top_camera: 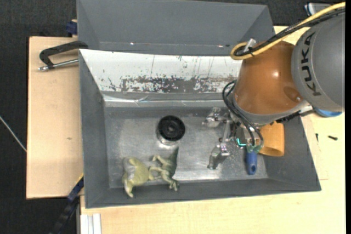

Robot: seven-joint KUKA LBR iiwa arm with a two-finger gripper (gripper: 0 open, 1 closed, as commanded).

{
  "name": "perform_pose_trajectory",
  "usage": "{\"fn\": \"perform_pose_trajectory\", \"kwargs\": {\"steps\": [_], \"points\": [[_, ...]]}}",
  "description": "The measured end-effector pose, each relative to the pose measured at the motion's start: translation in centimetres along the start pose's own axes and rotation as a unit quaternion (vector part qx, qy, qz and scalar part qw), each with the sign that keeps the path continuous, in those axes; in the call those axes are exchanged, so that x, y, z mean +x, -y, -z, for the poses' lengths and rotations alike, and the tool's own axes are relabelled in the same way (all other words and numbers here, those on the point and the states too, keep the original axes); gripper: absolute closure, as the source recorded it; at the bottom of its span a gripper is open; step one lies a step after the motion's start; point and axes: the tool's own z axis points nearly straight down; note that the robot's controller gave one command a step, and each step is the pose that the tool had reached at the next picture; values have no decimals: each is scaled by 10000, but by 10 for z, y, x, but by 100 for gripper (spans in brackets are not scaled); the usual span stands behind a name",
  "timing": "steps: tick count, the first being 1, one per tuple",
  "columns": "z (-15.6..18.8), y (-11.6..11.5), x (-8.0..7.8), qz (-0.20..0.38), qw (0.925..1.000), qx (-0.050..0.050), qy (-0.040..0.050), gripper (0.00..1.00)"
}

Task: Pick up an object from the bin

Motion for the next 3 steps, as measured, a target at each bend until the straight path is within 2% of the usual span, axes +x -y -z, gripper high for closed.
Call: {"fn": "perform_pose_trajectory", "kwargs": {"steps": [1, 2, 3], "points": [[-66, -79, -58, 572, 9983, -9, 123, 0], [-50, -63, -75, 74, 9999, -5, 75, 0], [-49, -52, -79, 13, 10000, -5, 68, 0]]}}
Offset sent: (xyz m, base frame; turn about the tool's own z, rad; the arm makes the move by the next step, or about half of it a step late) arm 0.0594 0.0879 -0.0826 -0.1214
